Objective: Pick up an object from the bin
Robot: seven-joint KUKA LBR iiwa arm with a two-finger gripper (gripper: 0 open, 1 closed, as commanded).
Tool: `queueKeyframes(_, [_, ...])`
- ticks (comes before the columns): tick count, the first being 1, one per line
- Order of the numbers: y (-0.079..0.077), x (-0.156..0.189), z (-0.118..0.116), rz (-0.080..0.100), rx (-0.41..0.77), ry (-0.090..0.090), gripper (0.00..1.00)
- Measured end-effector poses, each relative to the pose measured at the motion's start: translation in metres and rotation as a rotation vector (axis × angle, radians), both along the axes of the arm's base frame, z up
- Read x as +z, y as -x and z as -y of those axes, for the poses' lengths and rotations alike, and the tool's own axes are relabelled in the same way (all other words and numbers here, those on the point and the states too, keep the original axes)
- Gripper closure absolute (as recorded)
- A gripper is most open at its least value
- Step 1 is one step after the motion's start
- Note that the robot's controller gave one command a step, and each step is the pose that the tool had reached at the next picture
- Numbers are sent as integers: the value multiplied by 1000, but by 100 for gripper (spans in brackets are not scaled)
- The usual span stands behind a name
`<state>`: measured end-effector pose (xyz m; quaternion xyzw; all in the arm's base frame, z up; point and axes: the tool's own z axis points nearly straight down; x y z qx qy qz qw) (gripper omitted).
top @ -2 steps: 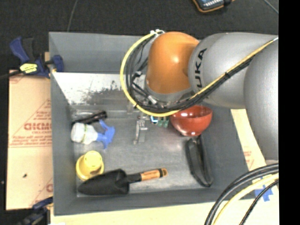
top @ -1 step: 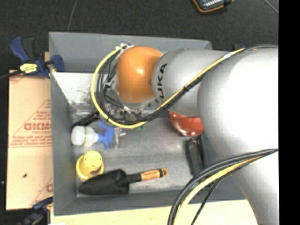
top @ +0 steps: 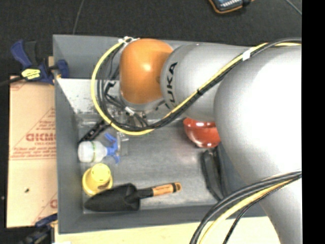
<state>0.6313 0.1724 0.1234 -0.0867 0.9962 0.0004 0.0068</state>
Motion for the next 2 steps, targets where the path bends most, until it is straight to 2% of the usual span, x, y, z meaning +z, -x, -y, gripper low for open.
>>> queueKeyframes(1, [6, -23, 9, -11, 326, 3, 0])
queueKeyframes(2, [-8, -48, -8, 11, 363, 2, 0])
